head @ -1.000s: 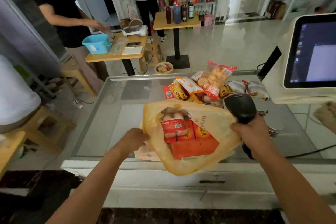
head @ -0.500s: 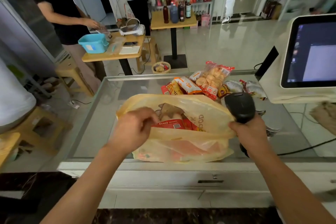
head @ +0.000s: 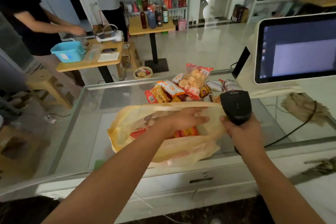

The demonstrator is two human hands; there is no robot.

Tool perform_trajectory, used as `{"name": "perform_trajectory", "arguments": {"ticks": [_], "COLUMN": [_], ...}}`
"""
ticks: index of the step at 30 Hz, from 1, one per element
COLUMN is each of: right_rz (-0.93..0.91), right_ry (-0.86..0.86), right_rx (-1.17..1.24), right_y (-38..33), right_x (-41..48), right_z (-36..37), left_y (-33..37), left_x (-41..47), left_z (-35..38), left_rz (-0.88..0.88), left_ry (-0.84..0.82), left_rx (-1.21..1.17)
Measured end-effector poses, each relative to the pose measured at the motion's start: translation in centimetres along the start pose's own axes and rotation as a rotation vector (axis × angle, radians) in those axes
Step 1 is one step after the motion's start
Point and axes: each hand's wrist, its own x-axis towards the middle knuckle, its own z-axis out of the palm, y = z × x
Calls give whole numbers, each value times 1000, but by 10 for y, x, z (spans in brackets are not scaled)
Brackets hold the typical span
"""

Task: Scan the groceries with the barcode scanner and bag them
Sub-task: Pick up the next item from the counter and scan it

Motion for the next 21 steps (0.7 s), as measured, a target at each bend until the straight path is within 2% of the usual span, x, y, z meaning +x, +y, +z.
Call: {"name": "perform_trajectory", "arguments": {"ticks": [5, 7, 9, 11, 13, 14, 16, 18, 19, 21], "right_rz": [-15, 7, 56, 112, 124, 126, 154, 189, 204, 226], "right_ry": [52, 68, 90, 87, 62, 55, 52, 43, 29, -10], "right_rx": [46, 70, 103, 133, 169, 189, 249, 327, 348, 372], "right_y": [-8, -6, -1, 4, 8, 10, 15, 22, 24, 28], "right_x": [-6, -8, -8, -5, -2, 0, 6, 16, 23, 34], "right_z": [-35, -52, -65, -76, -85, -89, -96, -104, -108, -115], "left_y": [10, 15, 21, 28, 28, 27, 35, 56, 69, 91], "left_x": [36, 48, 59, 65, 68, 69, 68, 69, 70, 76], "left_z": [-16, -22, -26, -25, -22, -21, -19, -15, -11, 4], "left_rz": [-95, -99, -27, 11, -56, -36, 108, 303, 378, 454], "left_ry": [42, 205, 406, 343, 201, 227, 474, 690, 699, 574], "left_rx": [-521, -564, -438, -297, -183, -43, 231, 244, 251, 333]}}
